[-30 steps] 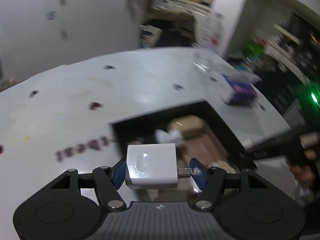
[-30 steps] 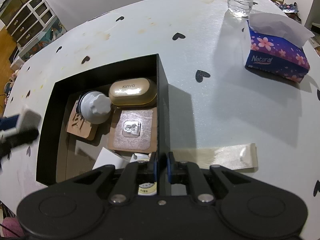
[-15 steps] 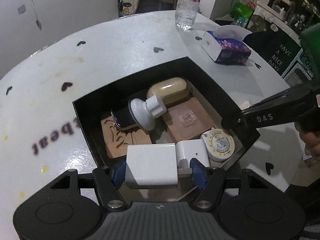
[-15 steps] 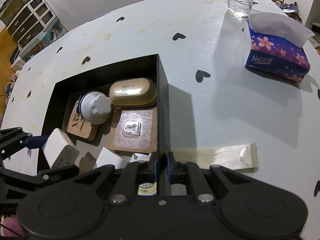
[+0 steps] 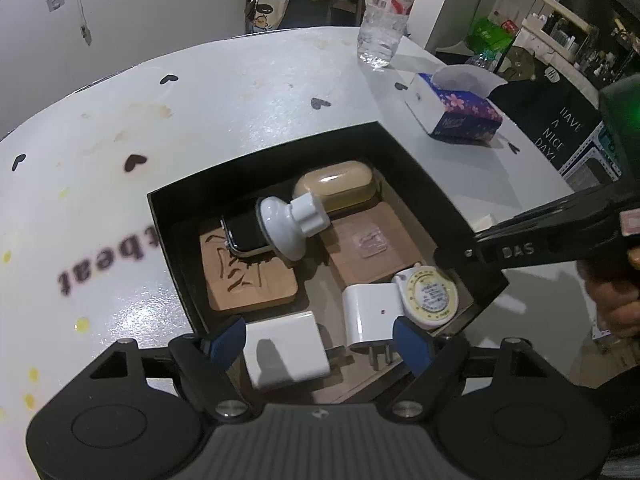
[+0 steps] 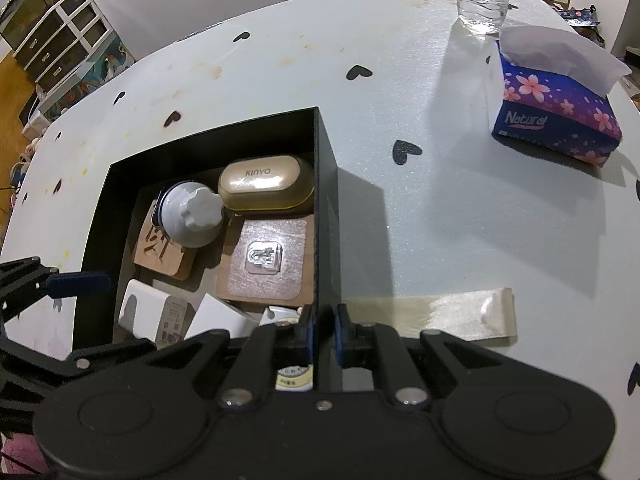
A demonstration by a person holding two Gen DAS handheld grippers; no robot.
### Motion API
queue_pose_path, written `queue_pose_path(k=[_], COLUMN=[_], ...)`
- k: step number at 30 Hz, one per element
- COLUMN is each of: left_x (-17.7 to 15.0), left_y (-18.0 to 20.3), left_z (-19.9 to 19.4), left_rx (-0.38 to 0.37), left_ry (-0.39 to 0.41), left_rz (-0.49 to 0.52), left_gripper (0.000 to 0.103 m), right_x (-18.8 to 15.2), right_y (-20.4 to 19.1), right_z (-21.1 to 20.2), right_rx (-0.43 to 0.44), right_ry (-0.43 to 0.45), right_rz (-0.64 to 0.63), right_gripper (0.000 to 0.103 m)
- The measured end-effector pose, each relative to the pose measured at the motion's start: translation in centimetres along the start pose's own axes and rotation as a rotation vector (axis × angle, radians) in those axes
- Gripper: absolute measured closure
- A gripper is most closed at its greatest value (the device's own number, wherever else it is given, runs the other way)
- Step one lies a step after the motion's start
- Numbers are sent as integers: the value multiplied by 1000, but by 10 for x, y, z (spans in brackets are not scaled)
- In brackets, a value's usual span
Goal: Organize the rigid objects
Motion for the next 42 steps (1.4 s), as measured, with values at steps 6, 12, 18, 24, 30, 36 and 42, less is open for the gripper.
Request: queue_pose_path(k=[6, 12, 18, 24, 30, 36, 42], left_x=[4, 3, -1, 1, 3, -1, -14], left_y=[7, 13, 13, 10, 7, 2, -5], left_z=[-10, -18, -22, -30, -47, -71, -95], left_rx=[-10, -17, -10, -1, 13, 47, 117], left_ry=[14, 23, 24, 47, 115, 205, 300], left_rz=[-5, -14, -35, -73, -120, -198, -273], left_gripper=[22, 22, 22, 22, 14, 10, 3], right_x=[0, 0, 0, -1, 0, 0, -9], right_y=[0, 0, -1, 0, -3, -12, -25], right_z=[0, 0, 0, -6, -36, -74, -103], right_rx=[0, -1, -3, -4, -16, -19, -12], right_ry=[0, 0, 2, 18, 98, 211, 313], right_rz=[-1, -1, -12, -17, -50, -107, -164], right_gripper=[92, 92, 93, 89, 85, 84, 75])
Point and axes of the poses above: each gripper's, at about its wrist camera, not at the fingertips, and z roughly the way its jaws point, y to its right, x to its top, the point moved 6 cm from there along z, roughly the way its jaws point, and after that the axes turned 8 degrees about -y, right-handed, at the moved point
